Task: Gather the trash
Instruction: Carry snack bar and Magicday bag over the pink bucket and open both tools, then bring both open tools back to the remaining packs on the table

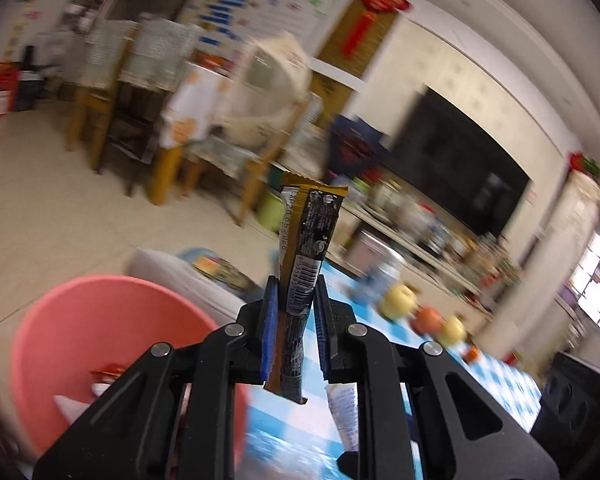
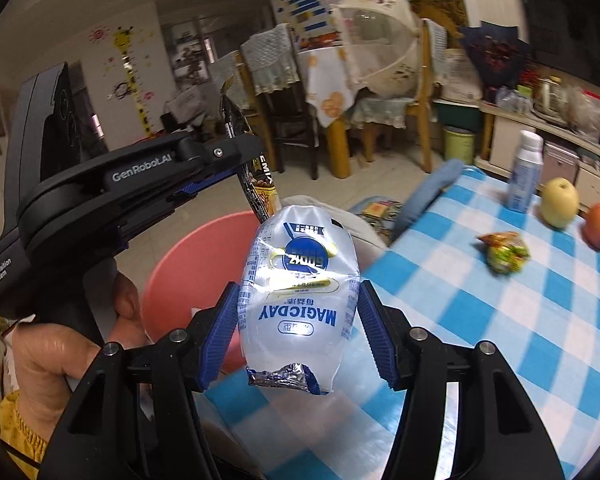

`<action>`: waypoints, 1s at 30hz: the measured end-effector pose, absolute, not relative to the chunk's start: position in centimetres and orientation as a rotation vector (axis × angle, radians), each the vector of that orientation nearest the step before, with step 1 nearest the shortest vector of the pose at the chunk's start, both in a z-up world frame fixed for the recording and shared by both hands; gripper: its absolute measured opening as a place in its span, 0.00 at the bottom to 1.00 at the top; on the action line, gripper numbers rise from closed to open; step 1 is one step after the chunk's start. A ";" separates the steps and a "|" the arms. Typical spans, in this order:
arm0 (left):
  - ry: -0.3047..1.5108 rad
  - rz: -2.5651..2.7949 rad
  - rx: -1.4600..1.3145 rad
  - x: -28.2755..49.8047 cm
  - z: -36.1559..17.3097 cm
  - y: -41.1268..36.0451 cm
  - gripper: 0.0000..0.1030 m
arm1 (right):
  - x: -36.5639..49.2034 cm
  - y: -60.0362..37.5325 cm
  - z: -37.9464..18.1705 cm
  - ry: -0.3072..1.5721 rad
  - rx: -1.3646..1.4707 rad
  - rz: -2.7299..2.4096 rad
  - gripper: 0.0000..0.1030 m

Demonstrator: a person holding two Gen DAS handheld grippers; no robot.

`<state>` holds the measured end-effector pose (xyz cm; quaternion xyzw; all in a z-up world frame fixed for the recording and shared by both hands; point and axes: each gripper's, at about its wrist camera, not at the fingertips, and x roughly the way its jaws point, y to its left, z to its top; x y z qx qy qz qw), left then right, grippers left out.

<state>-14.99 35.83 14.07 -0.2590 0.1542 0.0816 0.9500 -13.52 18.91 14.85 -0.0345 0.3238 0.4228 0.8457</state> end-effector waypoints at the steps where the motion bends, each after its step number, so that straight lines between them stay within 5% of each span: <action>1: 0.299 0.204 -0.534 -15.3 14.1 36.2 0.18 | -13.5 20.1 14.9 0.678 -0.081 0.903 0.59; 5: 0.206 0.370 -0.591 -17.8 14.0 38.5 0.27 | -12.5 23.9 14.3 0.711 -0.026 0.973 0.61; 7: 0.178 0.443 -0.604 -18.6 13.8 39.1 0.49 | -12.0 25.0 13.8 0.741 -0.008 0.986 0.75; 8: 0.177 0.459 -0.602 -18.6 13.8 39.1 0.53 | -11.9 25.3 13.5 0.745 -0.011 0.953 0.78; 13: 0.178 0.500 -0.529 -18.1 14.2 38.3 0.81 | -11.4 23.1 12.9 0.765 0.030 0.887 0.83; 16: 0.211 0.457 -0.507 -16.8 13.9 38.0 0.88 | -11.3 20.6 13.1 0.758 0.029 0.824 0.87; 30: 0.322 0.224 -0.400 -12.7 12.1 32.4 0.89 | -13.3 11.4 12.0 0.754 0.018 0.667 0.91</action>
